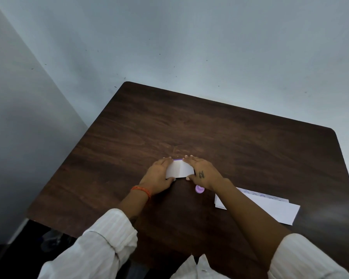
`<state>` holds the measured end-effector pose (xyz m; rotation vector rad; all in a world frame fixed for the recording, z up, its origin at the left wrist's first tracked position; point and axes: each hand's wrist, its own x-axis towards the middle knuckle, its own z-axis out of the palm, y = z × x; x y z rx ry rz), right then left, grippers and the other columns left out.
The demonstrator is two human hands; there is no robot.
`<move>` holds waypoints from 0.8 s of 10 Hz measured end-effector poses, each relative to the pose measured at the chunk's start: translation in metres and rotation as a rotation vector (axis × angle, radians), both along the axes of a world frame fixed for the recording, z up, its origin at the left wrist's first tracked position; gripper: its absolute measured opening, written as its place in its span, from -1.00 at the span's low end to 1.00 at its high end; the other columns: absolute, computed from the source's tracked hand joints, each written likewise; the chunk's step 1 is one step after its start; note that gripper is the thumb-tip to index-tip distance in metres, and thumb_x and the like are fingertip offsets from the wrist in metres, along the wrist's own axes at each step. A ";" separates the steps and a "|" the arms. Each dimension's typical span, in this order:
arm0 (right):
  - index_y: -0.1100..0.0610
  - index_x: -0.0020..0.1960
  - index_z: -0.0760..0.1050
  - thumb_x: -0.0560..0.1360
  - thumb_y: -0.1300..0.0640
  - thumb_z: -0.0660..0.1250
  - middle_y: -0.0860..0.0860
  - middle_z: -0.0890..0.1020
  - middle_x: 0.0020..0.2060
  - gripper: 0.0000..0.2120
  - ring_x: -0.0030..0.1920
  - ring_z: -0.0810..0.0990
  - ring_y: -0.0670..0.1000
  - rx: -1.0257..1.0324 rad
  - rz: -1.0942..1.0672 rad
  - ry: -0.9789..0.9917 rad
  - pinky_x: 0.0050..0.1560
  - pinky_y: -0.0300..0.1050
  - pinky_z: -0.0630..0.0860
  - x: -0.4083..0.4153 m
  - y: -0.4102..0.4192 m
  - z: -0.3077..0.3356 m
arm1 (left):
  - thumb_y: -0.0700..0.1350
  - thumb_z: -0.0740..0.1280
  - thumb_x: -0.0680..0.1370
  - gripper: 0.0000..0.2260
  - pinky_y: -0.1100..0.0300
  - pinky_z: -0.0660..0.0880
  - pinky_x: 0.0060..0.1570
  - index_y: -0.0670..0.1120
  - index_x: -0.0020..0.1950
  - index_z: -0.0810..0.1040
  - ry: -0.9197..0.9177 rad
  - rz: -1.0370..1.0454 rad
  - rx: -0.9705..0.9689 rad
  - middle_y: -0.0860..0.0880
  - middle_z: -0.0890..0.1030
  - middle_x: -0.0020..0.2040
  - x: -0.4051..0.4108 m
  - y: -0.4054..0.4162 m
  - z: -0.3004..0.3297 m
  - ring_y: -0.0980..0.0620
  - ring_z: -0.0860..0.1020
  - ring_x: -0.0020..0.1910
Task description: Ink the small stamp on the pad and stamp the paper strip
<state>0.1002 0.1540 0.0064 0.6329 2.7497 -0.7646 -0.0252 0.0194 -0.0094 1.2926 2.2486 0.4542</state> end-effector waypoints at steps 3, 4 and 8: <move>0.12 0.47 0.08 0.43 0.16 0.36 0.07 0.12 0.51 -0.29 0.50 0.08 0.05 -0.043 -0.018 0.041 0.47 -0.04 0.09 0.002 -0.001 -0.001 | -0.03 0.40 0.43 -0.26 0.03 0.03 0.45 -0.07 0.47 0.06 -0.016 0.028 -0.012 -0.06 0.11 0.52 0.001 0.001 0.002 -0.05 0.03 0.50; 0.11 0.47 0.08 0.43 0.14 0.37 0.06 0.14 0.51 -0.29 0.50 0.09 0.05 -0.060 -0.087 0.097 0.46 -0.03 0.11 0.007 0.002 0.000 | -0.01 0.40 0.43 -0.27 0.03 0.04 0.45 -0.06 0.47 0.05 0.003 0.047 -0.005 -0.05 0.09 0.53 0.002 0.000 0.007 -0.03 0.02 0.50; 0.09 0.48 0.01 0.56 -0.04 0.14 0.06 0.13 0.51 -0.42 0.51 0.03 0.04 0.189 -0.235 0.360 0.42 -0.13 -0.01 0.020 0.022 0.023 | 0.00 0.15 0.58 -0.45 0.05 -0.07 0.46 -0.12 0.47 0.00 0.263 -0.050 0.244 -0.10 0.03 0.54 0.016 0.035 0.040 -0.05 -0.07 0.51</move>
